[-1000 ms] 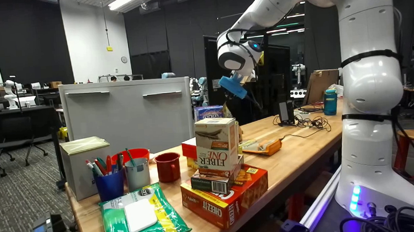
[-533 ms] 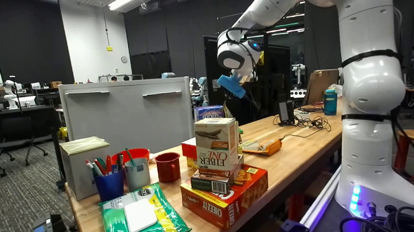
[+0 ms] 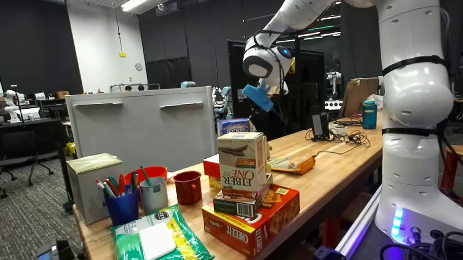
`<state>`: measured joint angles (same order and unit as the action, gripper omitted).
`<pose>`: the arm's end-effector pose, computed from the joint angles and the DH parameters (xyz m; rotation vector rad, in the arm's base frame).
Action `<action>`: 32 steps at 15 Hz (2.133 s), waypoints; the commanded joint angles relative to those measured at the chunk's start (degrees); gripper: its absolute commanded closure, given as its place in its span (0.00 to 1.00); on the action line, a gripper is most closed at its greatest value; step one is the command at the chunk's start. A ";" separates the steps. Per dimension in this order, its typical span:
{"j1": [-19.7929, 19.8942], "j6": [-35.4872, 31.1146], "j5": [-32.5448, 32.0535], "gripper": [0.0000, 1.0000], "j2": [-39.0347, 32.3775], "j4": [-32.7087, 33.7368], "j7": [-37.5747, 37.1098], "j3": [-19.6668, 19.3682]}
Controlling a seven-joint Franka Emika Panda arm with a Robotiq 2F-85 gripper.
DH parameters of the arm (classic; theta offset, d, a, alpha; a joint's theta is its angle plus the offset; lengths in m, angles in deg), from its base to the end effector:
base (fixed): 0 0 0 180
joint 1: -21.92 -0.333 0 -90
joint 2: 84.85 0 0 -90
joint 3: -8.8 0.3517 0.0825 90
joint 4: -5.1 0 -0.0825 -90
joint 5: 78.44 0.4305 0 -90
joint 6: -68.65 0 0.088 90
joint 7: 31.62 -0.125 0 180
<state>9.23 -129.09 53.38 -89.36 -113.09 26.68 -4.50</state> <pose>0.5494 -0.0951 0.3985 -2.0187 1.7108 -1.0809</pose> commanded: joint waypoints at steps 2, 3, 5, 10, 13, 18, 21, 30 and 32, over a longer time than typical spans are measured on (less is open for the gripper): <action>-0.50 -1.10 2.69 1.00 1.29 0.02 2.46 -0.27; -0.54 -1.10 2.46 1.00 1.32 -0.02 2.44 -0.50; -0.58 -0.96 2.15 1.00 1.66 -0.22 2.43 -0.80; -0.52 -0.94 2.24 1.00 1.81 -0.34 2.77 -1.33; 0.03 -0.01 0.48 0.99 0.26 0.00 0.85 -1.00; 0.03 -0.01 0.48 0.99 0.26 0.00 0.90 -1.10; 0.03 -0.01 0.48 0.99 0.26 0.00 0.91 -1.10; 0.39 -0.54 0.89 1.00 -0.20 0.61 1.46 -0.85; 0.65 -1.03 1.09 1.00 -0.40 1.10 1.89 -0.68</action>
<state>9.43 -129.02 53.68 -89.47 -113.07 27.57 -5.60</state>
